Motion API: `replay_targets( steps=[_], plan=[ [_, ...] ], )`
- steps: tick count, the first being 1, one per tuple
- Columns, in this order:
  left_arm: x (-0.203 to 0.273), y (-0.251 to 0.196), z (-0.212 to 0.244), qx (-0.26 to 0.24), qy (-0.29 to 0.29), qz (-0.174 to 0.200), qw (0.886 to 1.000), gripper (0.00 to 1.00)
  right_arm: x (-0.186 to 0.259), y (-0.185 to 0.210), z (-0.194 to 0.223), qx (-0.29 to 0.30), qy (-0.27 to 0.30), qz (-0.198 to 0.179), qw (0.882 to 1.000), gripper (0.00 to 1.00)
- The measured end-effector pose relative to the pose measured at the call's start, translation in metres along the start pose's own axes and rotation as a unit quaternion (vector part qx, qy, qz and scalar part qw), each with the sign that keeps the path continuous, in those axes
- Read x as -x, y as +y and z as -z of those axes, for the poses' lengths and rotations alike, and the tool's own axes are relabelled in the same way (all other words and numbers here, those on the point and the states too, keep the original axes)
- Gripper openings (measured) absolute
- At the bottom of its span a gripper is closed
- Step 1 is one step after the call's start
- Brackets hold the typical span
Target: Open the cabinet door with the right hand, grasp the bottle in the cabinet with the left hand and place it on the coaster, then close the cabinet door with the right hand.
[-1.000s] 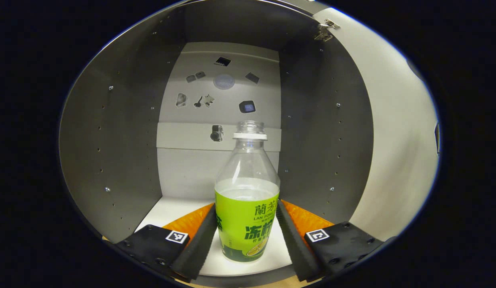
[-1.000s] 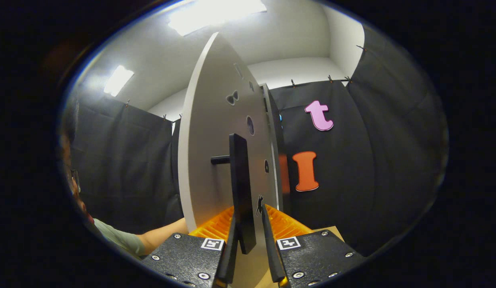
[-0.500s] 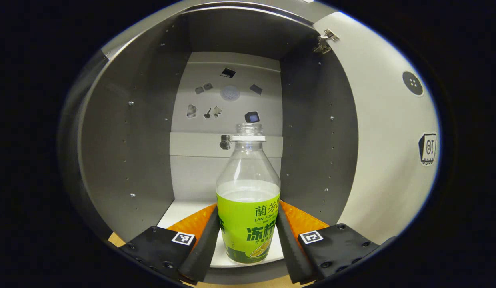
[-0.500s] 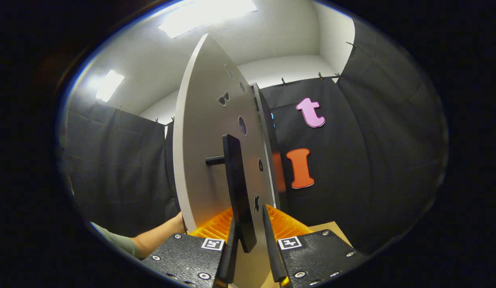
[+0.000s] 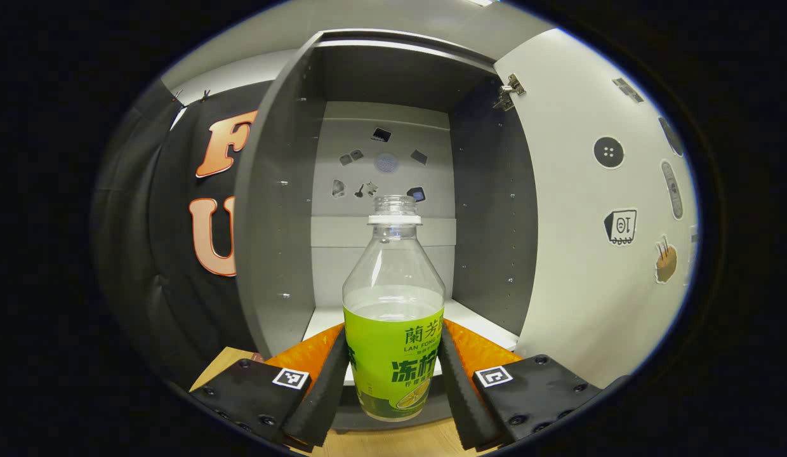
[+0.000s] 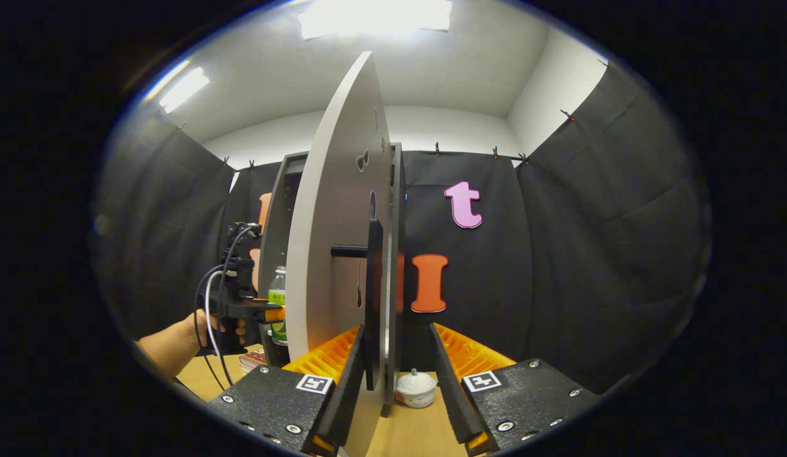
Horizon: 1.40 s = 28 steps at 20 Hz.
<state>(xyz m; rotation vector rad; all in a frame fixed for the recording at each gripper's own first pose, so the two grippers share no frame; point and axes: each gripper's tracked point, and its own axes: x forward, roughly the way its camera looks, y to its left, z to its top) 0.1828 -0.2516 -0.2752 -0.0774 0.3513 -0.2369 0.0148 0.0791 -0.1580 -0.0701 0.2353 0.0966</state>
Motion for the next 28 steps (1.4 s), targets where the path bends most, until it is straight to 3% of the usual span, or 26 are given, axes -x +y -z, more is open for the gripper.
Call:
replay_targets(
  steps=[5,7,8,15,21,28],
  plan=[
    [0.04,0.036,0.013,0.002,-0.003,-0.016,1.0,0.8,0.003,-0.003,0.0,-0.01,-0.002,0.016,1.0,0.65],
    [0.057,0.054,0.02,0.003,-0.006,-0.027,1.0,0.8,0.004,-0.003,0.001,-0.02,0.0,0.013,1.0,0.6],
    [0.067,0.062,0.024,0.004,-0.008,-0.031,0.999,0.8,0.005,-0.003,0.0,-0.024,0.0,0.013,1.0,0.65],
    [0.114,0.113,0.066,-0.013,-0.009,-0.067,0.998,0.8,0.005,-0.004,-0.002,-0.019,-0.011,0.016,1.0,0.65],
    [0.127,0.134,0.126,-0.012,0.017,-0.071,0.997,0.8,0.005,-0.006,-0.005,-0.025,-0.025,0.015,0.999,0.65],
    [0.151,0.159,0.202,0.028,0.055,-0.087,0.994,0.81,0.005,-0.006,-0.006,-0.024,-0.034,0.008,0.999,0.73]
  ],
)
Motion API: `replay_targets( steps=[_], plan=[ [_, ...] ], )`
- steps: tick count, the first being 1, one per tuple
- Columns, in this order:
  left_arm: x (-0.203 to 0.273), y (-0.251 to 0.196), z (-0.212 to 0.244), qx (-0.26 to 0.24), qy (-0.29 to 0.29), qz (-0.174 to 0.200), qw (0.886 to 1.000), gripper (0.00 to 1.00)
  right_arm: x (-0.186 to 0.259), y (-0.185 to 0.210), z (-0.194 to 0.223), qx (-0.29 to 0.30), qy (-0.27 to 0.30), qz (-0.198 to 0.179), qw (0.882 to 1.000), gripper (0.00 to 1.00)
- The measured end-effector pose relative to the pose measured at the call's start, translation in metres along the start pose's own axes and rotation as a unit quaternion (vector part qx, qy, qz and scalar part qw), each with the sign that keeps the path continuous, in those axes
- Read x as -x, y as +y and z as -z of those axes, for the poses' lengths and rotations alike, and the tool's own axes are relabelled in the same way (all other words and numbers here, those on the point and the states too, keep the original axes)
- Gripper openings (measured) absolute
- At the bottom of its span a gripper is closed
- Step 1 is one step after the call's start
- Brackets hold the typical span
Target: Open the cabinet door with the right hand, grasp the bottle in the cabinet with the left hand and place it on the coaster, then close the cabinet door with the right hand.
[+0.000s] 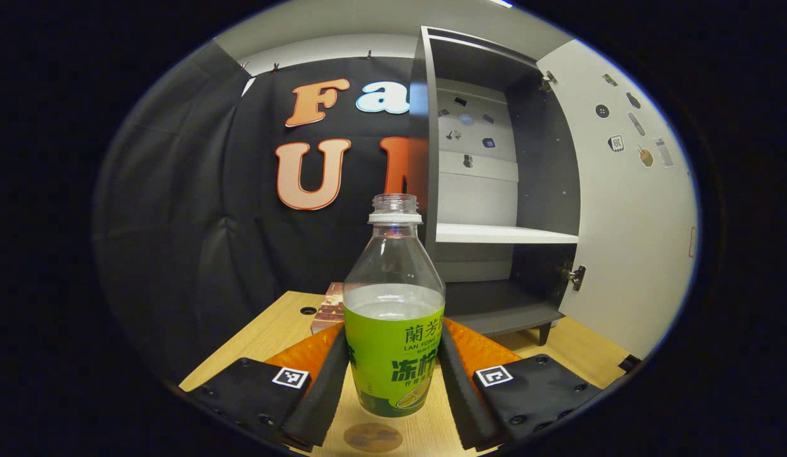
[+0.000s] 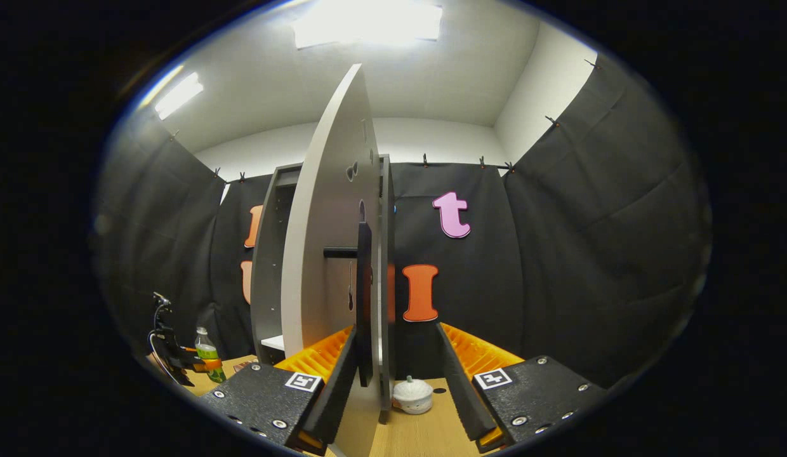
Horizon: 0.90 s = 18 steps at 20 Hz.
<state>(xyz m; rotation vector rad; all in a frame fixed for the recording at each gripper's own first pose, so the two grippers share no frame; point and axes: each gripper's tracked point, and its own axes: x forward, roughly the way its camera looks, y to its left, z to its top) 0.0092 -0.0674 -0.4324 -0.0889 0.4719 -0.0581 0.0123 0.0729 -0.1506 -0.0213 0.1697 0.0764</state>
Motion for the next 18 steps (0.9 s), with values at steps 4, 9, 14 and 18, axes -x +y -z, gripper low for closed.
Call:
replay_targets(
  steps=[4,9,14,18],
  plan=[
    [0.016,0.008,0.022,-0.006,-0.015,-0.001,1.0,0.81,-0.001,0.001,-0.002,0.005,-0.009,-0.004,1.0,0.73],
    [0.026,0.015,0.053,-0.012,-0.021,0.003,1.0,0.81,0.0,0.001,-0.004,0.0,-0.014,-0.006,1.0,0.73],
    [0.026,0.018,0.089,-0.014,-0.014,0.005,1.0,0.81,-0.001,0.001,-0.004,0.003,-0.018,-0.006,1.0,0.73],
    [0.025,0.02,0.112,-0.005,-0.01,0.009,1.0,0.81,-0.001,0.001,-0.004,0.007,-0.021,-0.005,1.0,0.74]
  ],
)
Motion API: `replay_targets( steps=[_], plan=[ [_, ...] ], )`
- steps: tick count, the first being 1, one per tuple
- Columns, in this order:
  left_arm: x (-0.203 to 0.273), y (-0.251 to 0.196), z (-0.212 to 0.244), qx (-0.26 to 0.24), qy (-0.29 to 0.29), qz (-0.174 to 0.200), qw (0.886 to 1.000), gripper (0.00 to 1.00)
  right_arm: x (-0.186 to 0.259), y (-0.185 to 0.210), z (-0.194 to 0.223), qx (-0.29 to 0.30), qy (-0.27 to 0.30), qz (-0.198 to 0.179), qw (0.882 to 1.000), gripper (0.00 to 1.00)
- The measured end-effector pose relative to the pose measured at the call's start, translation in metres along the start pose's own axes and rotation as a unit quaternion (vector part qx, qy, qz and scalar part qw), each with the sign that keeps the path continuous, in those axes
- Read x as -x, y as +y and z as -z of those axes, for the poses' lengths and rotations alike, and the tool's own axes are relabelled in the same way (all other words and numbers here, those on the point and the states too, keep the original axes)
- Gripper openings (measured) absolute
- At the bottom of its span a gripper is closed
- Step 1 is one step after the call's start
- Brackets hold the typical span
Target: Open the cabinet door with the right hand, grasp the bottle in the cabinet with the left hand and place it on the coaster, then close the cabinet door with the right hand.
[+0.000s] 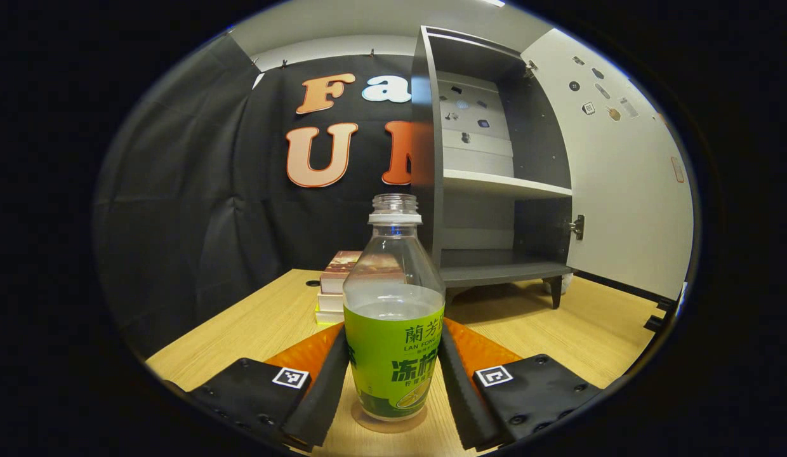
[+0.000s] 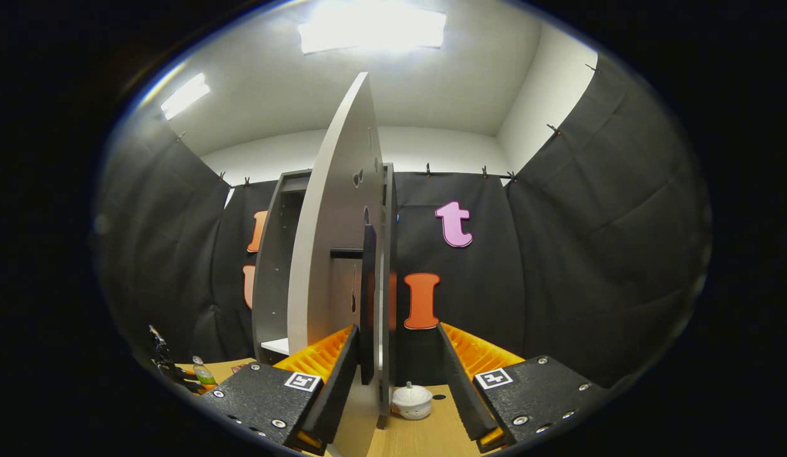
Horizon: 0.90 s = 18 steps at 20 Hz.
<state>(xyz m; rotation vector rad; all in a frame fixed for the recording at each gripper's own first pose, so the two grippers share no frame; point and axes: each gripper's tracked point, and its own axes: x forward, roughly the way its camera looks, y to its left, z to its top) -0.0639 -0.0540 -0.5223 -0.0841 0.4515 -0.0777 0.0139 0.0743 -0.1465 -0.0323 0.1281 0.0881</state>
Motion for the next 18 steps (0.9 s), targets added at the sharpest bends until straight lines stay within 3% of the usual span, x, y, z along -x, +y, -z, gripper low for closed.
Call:
replay_targets(
  steps=[11,18],
  plan=[
    [-0.005,-0.004,0.019,0.004,-0.014,0.012,1.0,0.81,-0.001,0.0,-0.002,-0.01,-0.001,-0.012,1.0,0.76],
    [-0.009,0.009,0.034,0.015,-0.013,-0.004,1.0,0.84,-0.001,-0.001,-0.001,-0.014,-0.002,-0.009,1.0,0.77]
  ],
)
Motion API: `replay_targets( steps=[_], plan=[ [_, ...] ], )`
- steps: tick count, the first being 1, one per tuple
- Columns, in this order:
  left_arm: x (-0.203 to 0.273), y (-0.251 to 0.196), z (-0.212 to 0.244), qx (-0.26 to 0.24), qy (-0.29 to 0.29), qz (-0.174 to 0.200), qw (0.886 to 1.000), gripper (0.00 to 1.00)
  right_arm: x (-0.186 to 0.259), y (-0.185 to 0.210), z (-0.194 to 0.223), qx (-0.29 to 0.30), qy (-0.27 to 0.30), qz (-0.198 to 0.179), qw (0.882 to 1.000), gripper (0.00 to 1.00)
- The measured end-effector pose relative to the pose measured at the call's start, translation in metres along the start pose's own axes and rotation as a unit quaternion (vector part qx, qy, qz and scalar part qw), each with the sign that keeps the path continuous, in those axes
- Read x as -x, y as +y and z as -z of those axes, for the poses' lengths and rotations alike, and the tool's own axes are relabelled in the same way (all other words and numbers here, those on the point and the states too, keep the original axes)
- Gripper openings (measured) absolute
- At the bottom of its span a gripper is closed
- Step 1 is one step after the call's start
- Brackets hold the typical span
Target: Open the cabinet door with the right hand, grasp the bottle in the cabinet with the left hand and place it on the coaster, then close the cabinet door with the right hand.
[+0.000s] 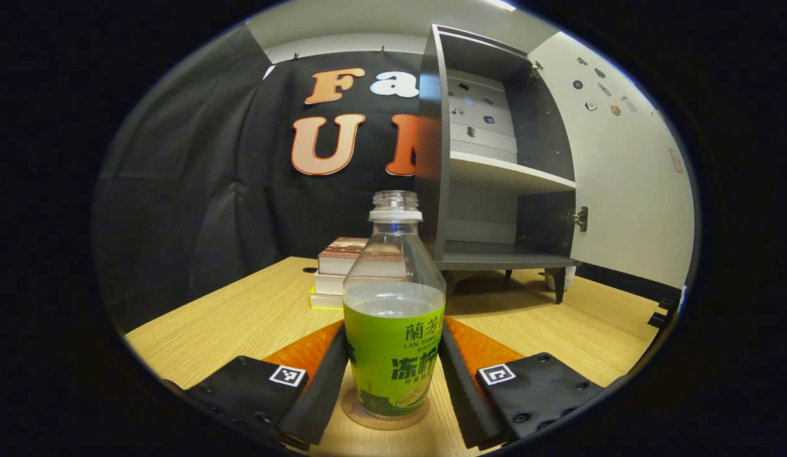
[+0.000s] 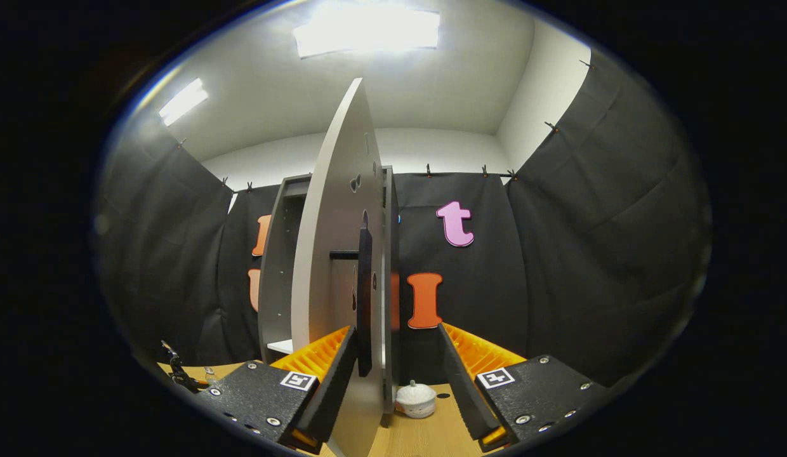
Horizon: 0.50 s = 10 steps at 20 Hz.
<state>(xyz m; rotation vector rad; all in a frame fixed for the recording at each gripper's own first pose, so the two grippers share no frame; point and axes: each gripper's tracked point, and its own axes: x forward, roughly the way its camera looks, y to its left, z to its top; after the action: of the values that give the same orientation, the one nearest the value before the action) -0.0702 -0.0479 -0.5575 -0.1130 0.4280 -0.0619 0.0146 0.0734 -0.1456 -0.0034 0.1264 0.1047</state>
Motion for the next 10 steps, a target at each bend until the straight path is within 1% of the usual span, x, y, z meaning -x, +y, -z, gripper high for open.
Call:
replay_targets(
  steps=[1,2,3,4,5,6,7,10],
  plan=[
    [0.001,-0.002,0.001,0.0,0.0,0.0,1.0,0.84,0.001,0.0,-0.002,0.0,0.0,0.0,1.0,0.77],
    [0.003,-0.001,-0.002,-0.003,-0.001,-0.001,1.0,0.82,0.001,0.0,-0.002,0.0,-0.001,0.001,1.0,0.77],
    [0.005,0.0,-0.004,-0.008,-0.004,-0.003,1.0,0.84,0.001,0.0,-0.002,0.0,-0.001,0.0,1.0,0.77],
    [0.006,0.0,-0.008,-0.013,-0.006,-0.005,1.0,0.84,0.0,0.0,-0.002,0.0,-0.003,0.0,1.0,0.78],
    [0.009,-0.003,-0.011,-0.017,-0.009,-0.003,1.0,0.86,0.0,0.001,-0.002,0.001,-0.003,-0.003,1.0,0.78],
    [0.011,-0.007,-0.015,-0.02,-0.012,0.004,1.0,0.9,-0.001,0.001,-0.001,0.001,-0.001,-0.004,1.0,0.77],
    [0.012,-0.008,-0.019,-0.024,-0.014,0.005,1.0,0.88,0.0,0.001,-0.001,0.001,0.001,-0.004,1.0,0.77],
    [0.02,-0.01,-0.037,-0.03,-0.023,0.001,0.999,0.88,0.001,0.001,-0.005,-0.003,-0.006,-0.008,1.0,0.78]
  ],
)
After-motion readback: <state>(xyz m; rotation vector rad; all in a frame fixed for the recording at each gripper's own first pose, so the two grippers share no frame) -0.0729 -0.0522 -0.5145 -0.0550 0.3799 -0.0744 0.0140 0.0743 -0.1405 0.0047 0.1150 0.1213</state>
